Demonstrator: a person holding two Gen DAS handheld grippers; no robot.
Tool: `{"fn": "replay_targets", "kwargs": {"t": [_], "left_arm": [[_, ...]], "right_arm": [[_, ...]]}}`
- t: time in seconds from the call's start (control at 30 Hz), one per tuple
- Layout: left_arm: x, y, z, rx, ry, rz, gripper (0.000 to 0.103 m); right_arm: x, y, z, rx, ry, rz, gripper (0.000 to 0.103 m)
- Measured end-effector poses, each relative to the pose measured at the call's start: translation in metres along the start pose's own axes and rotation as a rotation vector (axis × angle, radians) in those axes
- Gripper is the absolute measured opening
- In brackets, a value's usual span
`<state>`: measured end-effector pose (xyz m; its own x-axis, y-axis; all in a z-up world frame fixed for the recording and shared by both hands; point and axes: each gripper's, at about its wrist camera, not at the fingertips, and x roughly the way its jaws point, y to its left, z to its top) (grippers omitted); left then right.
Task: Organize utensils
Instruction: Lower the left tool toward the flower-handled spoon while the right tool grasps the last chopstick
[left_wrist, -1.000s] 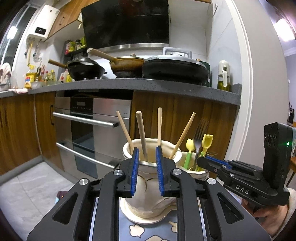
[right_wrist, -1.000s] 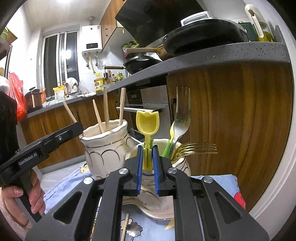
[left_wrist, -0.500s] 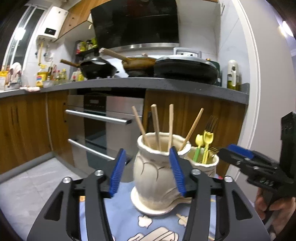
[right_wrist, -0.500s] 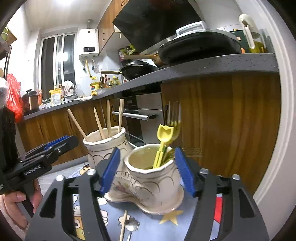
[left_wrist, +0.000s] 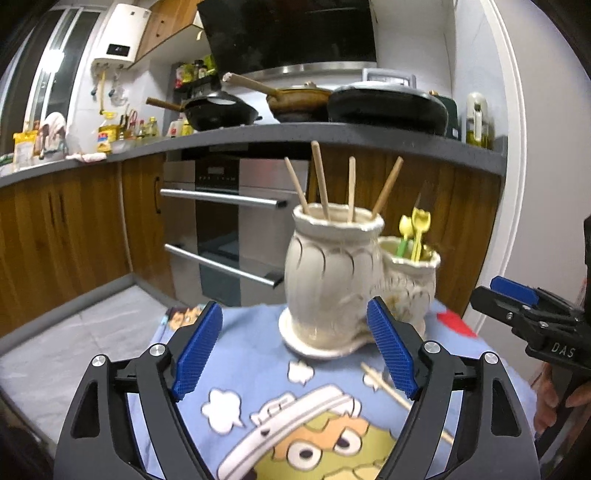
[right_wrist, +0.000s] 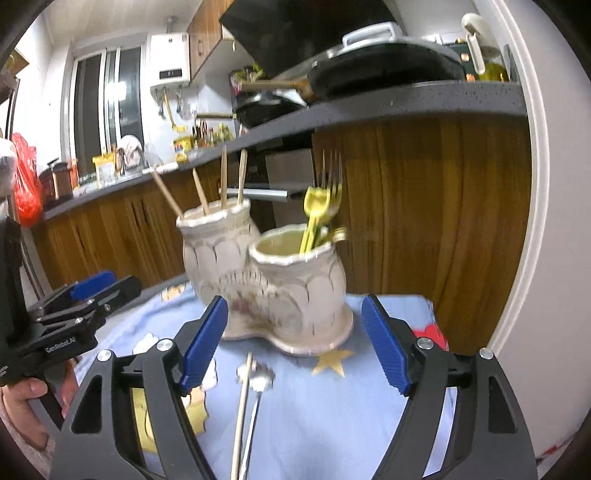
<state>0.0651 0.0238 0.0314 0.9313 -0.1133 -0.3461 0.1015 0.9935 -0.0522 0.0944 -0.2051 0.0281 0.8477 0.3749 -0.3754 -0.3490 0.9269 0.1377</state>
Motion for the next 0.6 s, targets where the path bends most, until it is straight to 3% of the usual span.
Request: {"fn": "replay_targets", "kwargs": {"t": [0.23,0.33,0.47,0.53,0.6], "left_arm": [[-0.011,-0.001,-0.014,0.008,0.023,0.019,0.082],[-0.014,0.002,-0.014,-0.008,0.014,0.016,0.085],[-0.016,0.007,-0.014,-0.03,0.011,0.013,0.085],[-0.016,0.008,-0.015,-0.032,0.013,0.005,0.085],[-0.016,0.007,-0.014,-0.028,0.011,-0.006,0.085]], "right_arm": [[0.009,0.013,-0.018,-0.085,0.153,0.002,0.073],[0.016,0.019,-0.024,-0.105,0.212,0.017,0.06],[0.026,0.03,-0.03,-0.119,0.295,0.057,0.028],[0.033,0.038,-0.035,-0.131,0.344,0.081,0.017],[0.038,0.045,-0.039,-0.145,0.377,0.095,0.016]]}}
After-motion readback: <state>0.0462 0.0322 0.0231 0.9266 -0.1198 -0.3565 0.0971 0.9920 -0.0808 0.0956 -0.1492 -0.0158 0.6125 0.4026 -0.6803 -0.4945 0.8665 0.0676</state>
